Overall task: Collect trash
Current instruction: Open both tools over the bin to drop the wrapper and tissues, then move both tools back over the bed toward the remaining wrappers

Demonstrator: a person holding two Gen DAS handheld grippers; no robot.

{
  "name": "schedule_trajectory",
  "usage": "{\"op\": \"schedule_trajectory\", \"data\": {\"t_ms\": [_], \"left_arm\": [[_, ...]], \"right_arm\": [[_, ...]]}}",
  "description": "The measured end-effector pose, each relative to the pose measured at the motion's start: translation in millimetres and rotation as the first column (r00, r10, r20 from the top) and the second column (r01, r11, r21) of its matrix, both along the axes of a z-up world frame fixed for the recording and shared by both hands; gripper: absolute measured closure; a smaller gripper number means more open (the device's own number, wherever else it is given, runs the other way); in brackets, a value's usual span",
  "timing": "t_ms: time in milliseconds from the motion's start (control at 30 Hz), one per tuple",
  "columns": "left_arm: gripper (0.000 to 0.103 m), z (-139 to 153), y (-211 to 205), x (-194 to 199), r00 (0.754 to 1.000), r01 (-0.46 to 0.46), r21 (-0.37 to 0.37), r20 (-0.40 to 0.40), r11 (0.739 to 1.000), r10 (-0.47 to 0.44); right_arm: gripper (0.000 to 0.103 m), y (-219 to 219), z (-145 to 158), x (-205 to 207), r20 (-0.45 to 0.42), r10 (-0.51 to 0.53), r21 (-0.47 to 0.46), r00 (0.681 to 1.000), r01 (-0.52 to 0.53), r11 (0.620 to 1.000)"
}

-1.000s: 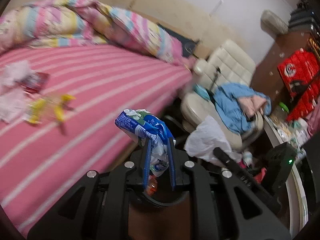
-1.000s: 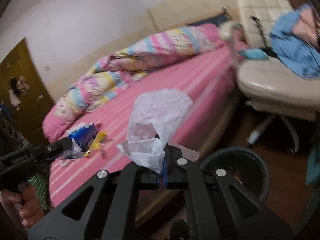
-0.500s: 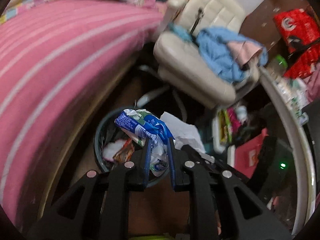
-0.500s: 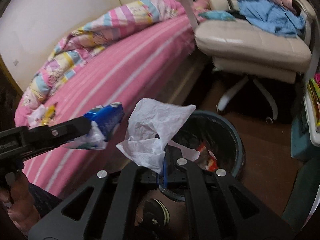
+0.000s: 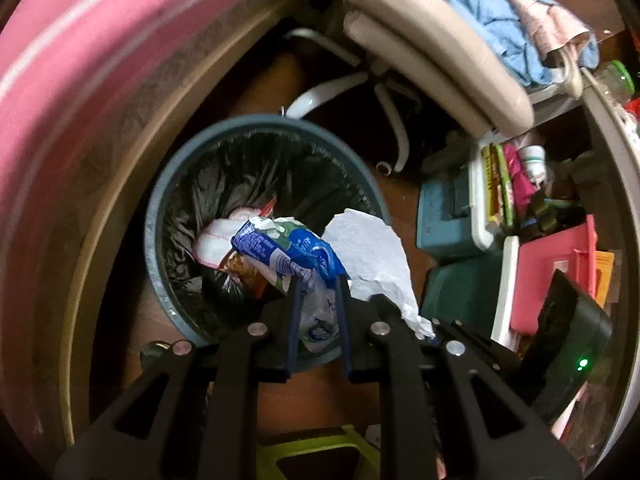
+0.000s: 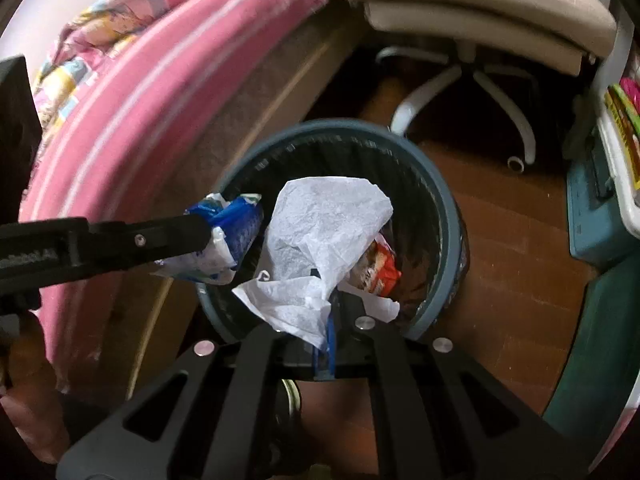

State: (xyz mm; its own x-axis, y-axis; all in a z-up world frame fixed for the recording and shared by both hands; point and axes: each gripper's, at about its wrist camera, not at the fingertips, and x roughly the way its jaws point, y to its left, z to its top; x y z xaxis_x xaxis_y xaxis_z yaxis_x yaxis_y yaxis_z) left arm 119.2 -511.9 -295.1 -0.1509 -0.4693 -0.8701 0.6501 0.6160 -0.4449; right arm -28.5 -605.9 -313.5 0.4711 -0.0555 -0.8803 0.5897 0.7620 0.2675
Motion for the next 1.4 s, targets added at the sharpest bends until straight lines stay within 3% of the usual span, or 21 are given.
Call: {"op": "schedule_trajectory", "data": {"t_ms": [200, 267, 300, 333, 400, 433, 500, 667, 833, 1067, 1133, 1400], "left_arm": [[0.076, -33.2, -9.5, 4.2, 1.0, 0.002, 0.089, -0.03, 0.996, 0.001], [0.061, -41.8, -8.5, 7.0, 1.0, -0.01, 0.129, -0.022, 0.992, 0.013], [0.059, -43.3, -6.7, 8.9, 1.0, -0.02, 0.136, -0.018, 0.991, 0.023], [0.058, -43.2, -5.5, 10.6, 0.999, -0.026, 0.133, -0.016, 0.991, 0.028], [0.052, -39.9, -3.1, 13.9, 0.999, -0.042, 0.123, -0.007, 0.991, 0.044], [0.043, -37.3, -1.7, 15.0, 0.999, -0.053, 0.12, 0.003, 0.991, 0.053], [0.039, -30.4, 0.8, 17.1, 0.997, -0.072, 0.103, 0.022, 0.992, 0.07], [0.015, -1.2, 12.6, 20.0, 0.984, -0.16, 0.064, 0.089, 0.985, 0.154], [0.015, 27.1, 27.2, 17.8, 0.968, -0.219, 0.045, 0.133, 0.975, 0.212], [0.014, 93.8, 69.4, 6.2, 0.932, -0.296, -0.121, 0.181, 0.947, 0.314], [0.014, 109.3, 90.5, 4.3, 0.915, -0.345, -0.166, 0.161, 0.924, 0.371], [0.014, 177.1, 185.6, 13.0, 0.798, -0.514, -0.347, 0.144, 0.785, 0.586]], "right_arm": [[0.096, -11.7, -28.3, 9.7, -0.064, 0.006, 0.011, 0.998, -0.005, 1.0], [0.078, -15.5, -32.3, 10.0, -0.069, -0.004, 0.008, 0.998, 0.004, 1.0], [0.057, -17.1, -32.6, 9.2, -0.067, -0.01, 0.005, 0.998, 0.011, 1.0], [0.043, -18.5, -32.2, 7.5, -0.063, -0.02, 0.0, 0.998, 0.02, 1.0], [0.035, -18.5, -30.0, 3.1, -0.054, -0.037, -0.014, 0.998, 0.037, 0.999], [0.029, -19.0, -28.7, 1.3, -0.055, -0.043, -0.022, 0.998, 0.042, 0.999], [0.021, -18.5, -24.9, -4.0, -0.053, -0.057, -0.035, 0.997, 0.056, 0.998], [0.018, -9.6, -0.4, -18.7, -0.008, -0.067, -0.074, 0.998, 0.066, 0.995], [0.016, 3.2, 37.3, -24.2, 0.069, -0.051, -0.119, 0.996, 0.059, 0.991], [0.013, 32.2, 113.0, -19.8, 0.208, 0.034, -0.199, 0.977, 0.008, 0.98], [0.013, 40.9, 130.4, -17.4, 0.233, 0.064, -0.218, 0.97, -0.012, 0.976], [0.011, 103.5, 208.7, 2.6, 0.337, 0.216, -0.296, 0.916, -0.115, 0.948]]}}
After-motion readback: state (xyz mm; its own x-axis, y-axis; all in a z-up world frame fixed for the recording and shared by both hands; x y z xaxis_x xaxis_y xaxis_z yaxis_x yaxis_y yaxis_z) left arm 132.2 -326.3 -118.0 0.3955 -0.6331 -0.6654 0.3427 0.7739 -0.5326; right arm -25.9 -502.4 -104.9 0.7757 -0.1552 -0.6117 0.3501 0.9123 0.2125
